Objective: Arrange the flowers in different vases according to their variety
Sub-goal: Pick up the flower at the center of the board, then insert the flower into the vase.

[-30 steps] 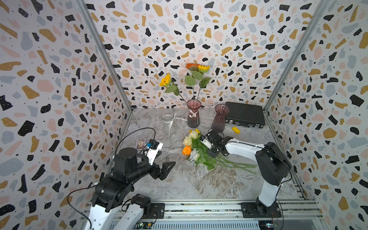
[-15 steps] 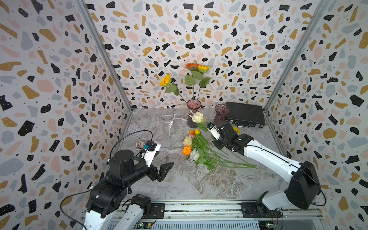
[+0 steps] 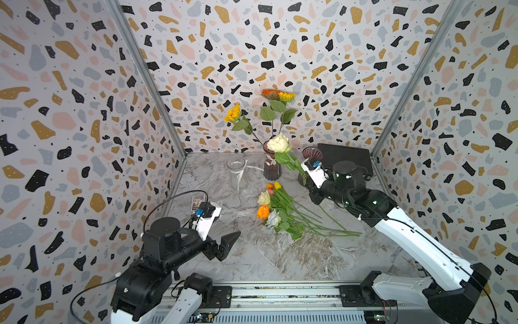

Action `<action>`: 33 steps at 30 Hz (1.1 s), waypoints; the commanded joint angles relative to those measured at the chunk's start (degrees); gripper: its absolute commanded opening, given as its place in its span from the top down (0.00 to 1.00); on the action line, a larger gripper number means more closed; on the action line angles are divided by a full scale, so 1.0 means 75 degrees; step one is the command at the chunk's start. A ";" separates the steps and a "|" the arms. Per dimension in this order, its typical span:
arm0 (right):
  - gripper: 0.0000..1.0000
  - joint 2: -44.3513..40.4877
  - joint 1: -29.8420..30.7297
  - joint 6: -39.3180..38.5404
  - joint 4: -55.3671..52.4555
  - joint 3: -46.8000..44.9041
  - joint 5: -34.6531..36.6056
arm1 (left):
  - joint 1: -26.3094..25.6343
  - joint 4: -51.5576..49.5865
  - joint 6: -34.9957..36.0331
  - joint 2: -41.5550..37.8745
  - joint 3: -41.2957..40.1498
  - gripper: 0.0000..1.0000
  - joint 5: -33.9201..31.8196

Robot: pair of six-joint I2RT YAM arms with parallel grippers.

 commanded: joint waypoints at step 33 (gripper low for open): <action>1.00 0.4073 -0.3263 0.3025 0.6493 0.4391 -0.0690 | -0.0046 0.1272 0.0014 -0.0319 -0.0670 0.00 0.0198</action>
